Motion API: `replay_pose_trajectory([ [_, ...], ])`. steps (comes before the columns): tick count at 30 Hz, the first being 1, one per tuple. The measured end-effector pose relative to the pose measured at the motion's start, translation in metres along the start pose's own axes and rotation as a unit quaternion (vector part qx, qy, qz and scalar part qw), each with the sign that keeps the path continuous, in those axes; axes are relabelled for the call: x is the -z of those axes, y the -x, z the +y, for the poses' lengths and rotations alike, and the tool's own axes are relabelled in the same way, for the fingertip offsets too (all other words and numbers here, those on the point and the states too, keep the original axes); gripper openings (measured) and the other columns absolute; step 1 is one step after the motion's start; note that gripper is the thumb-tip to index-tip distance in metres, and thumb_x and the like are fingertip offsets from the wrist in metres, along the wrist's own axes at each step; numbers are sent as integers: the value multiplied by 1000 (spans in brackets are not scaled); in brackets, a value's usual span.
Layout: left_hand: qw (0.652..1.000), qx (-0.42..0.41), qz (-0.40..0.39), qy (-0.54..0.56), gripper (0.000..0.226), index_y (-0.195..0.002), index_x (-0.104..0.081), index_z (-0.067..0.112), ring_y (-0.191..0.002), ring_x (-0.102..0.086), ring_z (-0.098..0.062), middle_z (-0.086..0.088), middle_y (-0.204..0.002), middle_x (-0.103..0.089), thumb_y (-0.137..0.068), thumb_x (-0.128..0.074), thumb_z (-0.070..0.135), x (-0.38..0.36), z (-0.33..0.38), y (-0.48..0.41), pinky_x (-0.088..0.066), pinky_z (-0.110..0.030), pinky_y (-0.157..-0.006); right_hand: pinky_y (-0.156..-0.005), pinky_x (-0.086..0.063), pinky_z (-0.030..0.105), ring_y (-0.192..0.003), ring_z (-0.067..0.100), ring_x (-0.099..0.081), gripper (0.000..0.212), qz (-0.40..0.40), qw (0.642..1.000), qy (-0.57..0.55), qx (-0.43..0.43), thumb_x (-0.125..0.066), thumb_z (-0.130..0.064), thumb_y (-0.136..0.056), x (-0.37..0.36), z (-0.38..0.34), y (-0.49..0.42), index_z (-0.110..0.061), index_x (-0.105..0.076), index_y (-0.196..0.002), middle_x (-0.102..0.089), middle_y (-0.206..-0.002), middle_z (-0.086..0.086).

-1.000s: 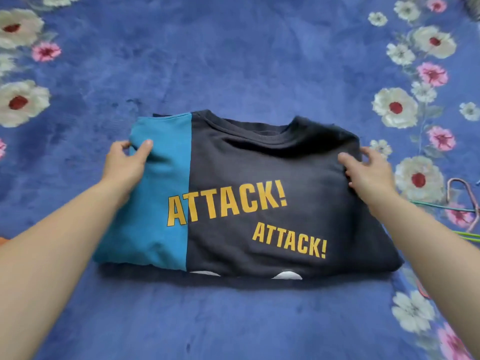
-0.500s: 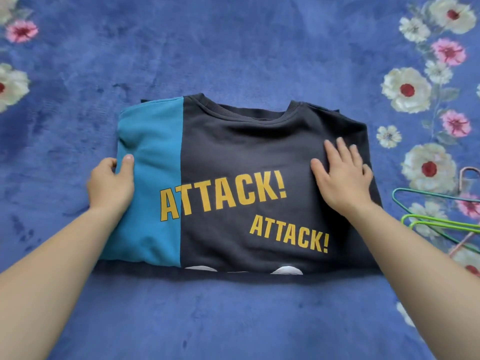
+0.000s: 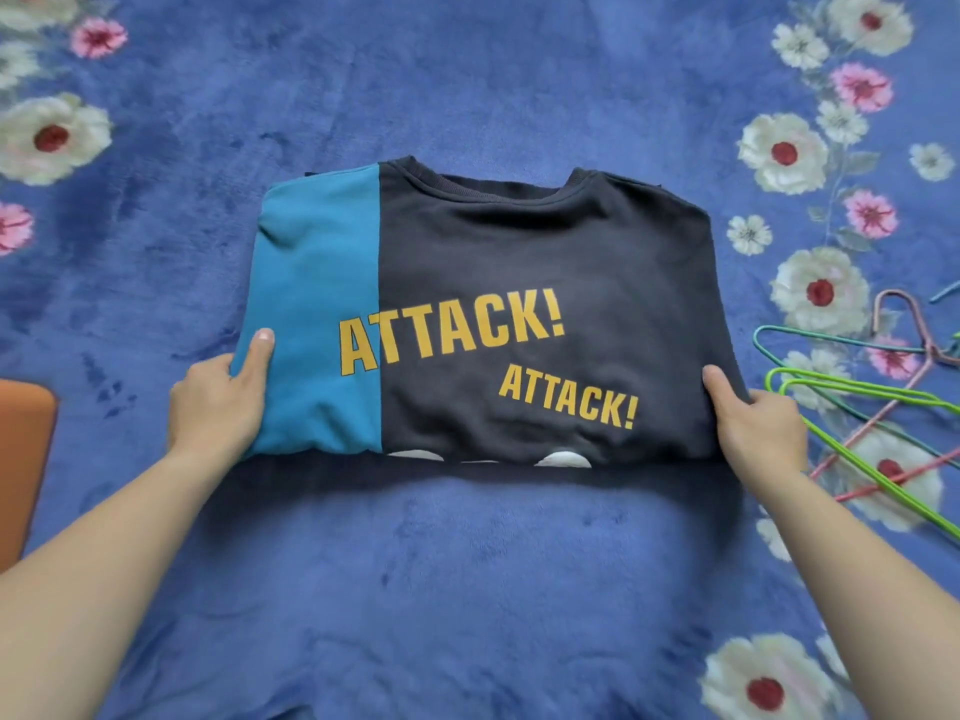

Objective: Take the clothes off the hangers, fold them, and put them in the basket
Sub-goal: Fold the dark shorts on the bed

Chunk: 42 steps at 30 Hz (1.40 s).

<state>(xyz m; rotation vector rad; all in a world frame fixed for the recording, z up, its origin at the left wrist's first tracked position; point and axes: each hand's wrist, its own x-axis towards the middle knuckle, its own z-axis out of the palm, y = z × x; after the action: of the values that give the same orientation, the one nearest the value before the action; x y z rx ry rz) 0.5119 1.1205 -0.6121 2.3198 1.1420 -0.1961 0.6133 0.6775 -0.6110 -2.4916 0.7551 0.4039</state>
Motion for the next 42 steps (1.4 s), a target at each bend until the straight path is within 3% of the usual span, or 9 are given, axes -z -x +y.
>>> replay_pose_trajectory([
  [7,998,26,-7,-56,54,-63,-50,9,-82,-52,-47,-27,-76,-60,-82,-44,60,23,-85,81,-37,-46,-70,-75,-49,41,-87,42,-64,63,-80,974,213,14,-39,-62,-84,18,79,71,-5,-62,-69,-66,-85,29],
  [12,992,87,15,-92,38,-124,-44,8,-116,-46,-46,-28,-127,-51,-94,-58,26,-6,-114,127,-36,-58,-95,-89,-42,54,-108,42,-52,31,-3,975,223,21,-57,-23,-84,-9,99,114,-2,-48,-105,-57,-111,26],
  [16,986,-126,73,-82,50,-134,-42,12,-134,-32,-34,-17,-143,-35,-88,-43,31,-34,-46,113,-19,-55,-108,-102,-28,52,-128,32,-40,56,63,966,138,210,-49,-24,-79,-40,40,106,-5,-47,-132,-48,-137,15],
  [19,941,-303,-42,-142,55,-141,-44,19,-146,-21,-24,-9,-155,-30,-94,-29,42,-63,12,104,-8,-46,-115,-111,-20,42,-144,22,-28,59,-33,914,164,369,-34,-37,-90,-69,-17,110,-14,-42,-144,-37,-153,6],
  [22,900,-363,-109,-217,67,-154,-22,28,-151,2,-19,-1,-164,-6,-93,-9,54,-86,43,84,6,-40,-118,-120,2,41,-151,18,5,66,-129,846,263,445,-7,-51,-94,-97,-52,102,-29,-6,-156,-2,-164,-1],
  [29,904,-338,-82,-250,67,-155,-5,36,-150,9,-15,-1,-164,7,-93,-10,62,-101,39,43,12,-37,-118,-121,8,40,-149,14,14,69,-96,850,333,396,2,-62,-91,-110,-69,39,-33,10,-154,13,-163,-6],
  [36,934,-258,-30,-247,67,-155,-7,31,-150,9,-23,-4,-163,7,-95,-10,59,-80,13,29,6,-44,-119,-121,-1,44,-151,20,2,68,-35,926,288,244,-18,-58,-98,-54,5,5,-27,-1,-156,-1,-165,0],
  [39,958,-223,-14,-181,68,-156,-8,23,-151,6,-25,-10,-164,4,-96,-14,54,-85,21,58,3,-46,-120,-119,-11,43,-149,22,-14,87,-22,975,144,166,-23,-67,-86,-35,38,23,-15,-18,-155,-19,-161,7],
  [42,930,-330,-17,-159,65,-155,-17,13,-150,-8,-31,-16,-162,-10,-98,-27,44,-111,32,123,-7,-48,-118,-106,-30,45,-126,29,-40,79,-1,992,47,113,-40,-67,-79,-30,61,53,-9,-50,-132,-50,-131,11],
])
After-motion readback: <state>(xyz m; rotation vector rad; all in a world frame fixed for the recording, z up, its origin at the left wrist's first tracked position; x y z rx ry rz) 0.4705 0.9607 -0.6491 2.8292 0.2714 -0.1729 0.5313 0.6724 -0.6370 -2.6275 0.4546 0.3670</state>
